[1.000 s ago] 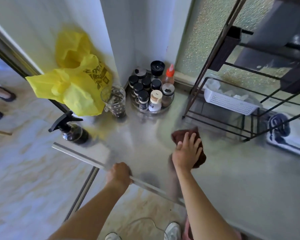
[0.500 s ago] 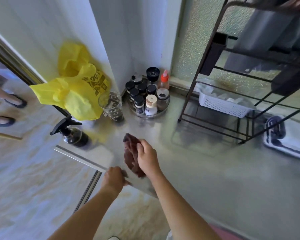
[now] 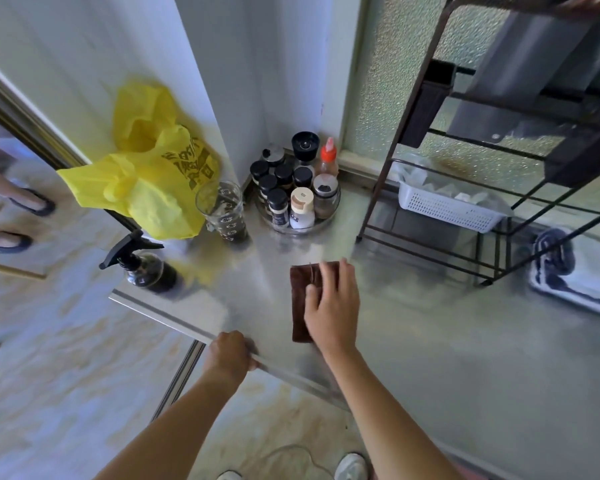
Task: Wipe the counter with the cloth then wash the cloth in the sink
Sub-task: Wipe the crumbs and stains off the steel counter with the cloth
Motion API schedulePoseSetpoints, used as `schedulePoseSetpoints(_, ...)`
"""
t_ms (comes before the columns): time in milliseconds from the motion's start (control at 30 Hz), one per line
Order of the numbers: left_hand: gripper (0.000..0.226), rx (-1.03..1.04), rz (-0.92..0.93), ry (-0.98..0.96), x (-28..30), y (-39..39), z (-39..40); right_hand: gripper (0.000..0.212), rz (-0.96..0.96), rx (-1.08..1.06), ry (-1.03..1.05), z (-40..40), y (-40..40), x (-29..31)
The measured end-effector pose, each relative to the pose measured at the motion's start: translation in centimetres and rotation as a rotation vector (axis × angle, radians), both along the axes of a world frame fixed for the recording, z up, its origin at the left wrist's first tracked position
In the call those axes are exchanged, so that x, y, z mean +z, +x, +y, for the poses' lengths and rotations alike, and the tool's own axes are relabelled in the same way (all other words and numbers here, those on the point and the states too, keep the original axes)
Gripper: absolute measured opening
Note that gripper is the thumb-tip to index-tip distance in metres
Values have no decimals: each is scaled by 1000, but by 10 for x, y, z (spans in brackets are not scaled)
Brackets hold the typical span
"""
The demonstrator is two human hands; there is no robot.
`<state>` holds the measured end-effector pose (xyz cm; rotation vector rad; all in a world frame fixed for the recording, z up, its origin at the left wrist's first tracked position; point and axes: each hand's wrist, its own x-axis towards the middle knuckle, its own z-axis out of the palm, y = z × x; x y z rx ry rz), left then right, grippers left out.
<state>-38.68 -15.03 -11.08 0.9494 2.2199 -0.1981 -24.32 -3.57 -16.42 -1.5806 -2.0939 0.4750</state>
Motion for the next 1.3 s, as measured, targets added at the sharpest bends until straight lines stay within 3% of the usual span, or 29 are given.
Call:
schedulePoseSetpoints(100,15,5,-8,24,-3,-2,-2,64,-261,127,-69,-22,-13,-37)
schedulePoseSetpoints(367,14,3,-32,30,-14,-7,-5,65,-309,260,-18,16,-83,-49)
schedulePoseSetpoints(700,22,-14,1,26,-25,-9,-1,51,-138,528,28,18,-134,-52)
schedulePoseSetpoints(800,20,3,-3,31,-26,-8,0,41,23,644,10,5,-131,-50)
schedulePoseSetpoints(933,27,14,6,24,-18,-7,0,36,220,745,-265,-19,-112,-30)
schedulePoseSetpoints(1000,29,14,-6,20,-15,-7,0,31,305,698,-457,-12,-94,-13)
schedulePoseSetpoints(1033,28,11,-13,15,-14,-7,0,30,363,631,-459,-2,-82,-4)
schedulePoseSetpoints(1100,26,5,-25,19,-14,-8,1,30,417,441,-233,26,-60,6)
schedulePoseSetpoints(1167,24,-1,-31,24,-13,-10,2,32,322,400,-27,52,-49,-3)
schedulePoseSetpoints(1300,19,-2,-55,30,-14,-11,4,37,52,481,-87,41,-64,-42)
